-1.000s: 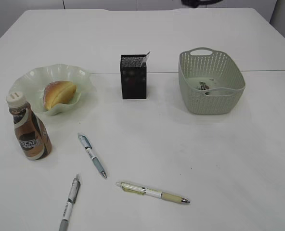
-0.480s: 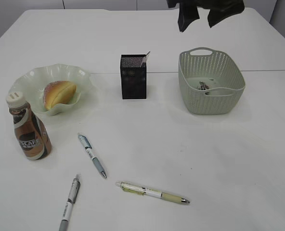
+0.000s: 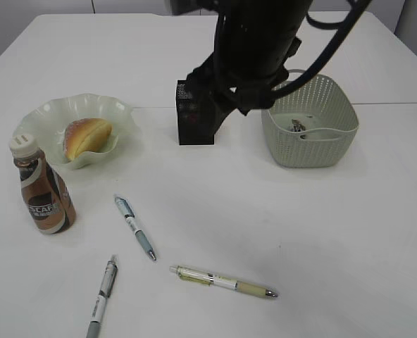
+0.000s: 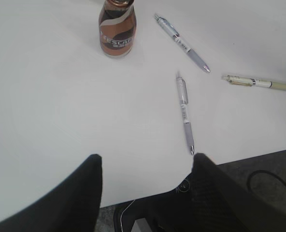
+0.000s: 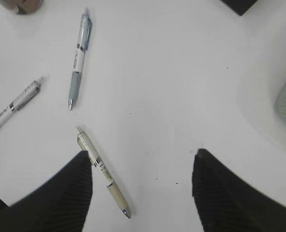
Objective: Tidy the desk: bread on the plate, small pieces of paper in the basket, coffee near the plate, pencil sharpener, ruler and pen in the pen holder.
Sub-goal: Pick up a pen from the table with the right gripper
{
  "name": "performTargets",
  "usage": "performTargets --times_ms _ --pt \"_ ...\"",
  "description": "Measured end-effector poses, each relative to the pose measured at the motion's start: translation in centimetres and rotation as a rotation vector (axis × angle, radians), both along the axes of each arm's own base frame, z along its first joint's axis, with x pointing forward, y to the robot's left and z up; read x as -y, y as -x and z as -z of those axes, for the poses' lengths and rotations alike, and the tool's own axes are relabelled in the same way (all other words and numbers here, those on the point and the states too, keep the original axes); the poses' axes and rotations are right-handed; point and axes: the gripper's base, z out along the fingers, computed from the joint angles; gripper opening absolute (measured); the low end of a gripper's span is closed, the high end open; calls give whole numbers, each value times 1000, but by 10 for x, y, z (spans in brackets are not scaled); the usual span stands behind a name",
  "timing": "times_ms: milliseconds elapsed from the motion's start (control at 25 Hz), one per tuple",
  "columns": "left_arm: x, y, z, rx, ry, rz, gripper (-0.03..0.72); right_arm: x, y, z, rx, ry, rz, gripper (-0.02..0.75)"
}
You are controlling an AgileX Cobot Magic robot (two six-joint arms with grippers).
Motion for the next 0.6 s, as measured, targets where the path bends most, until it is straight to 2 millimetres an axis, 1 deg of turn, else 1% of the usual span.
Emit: performTargets --times_ms 160,320,480,600 --pt "0 0 0 0 0 0 433 -10 -11 33 -82 24 -46 478" --pt "0 0 0 0 0 0 433 -24 -16 61 -162 -11 -150 478" --pt "-2 0 0 3 -18 -6 433 -32 -15 86 -229 -44 -262 478" --pt "-3 -1 0 6 -35 -11 433 -34 -14 98 -264 -49 -289 478"
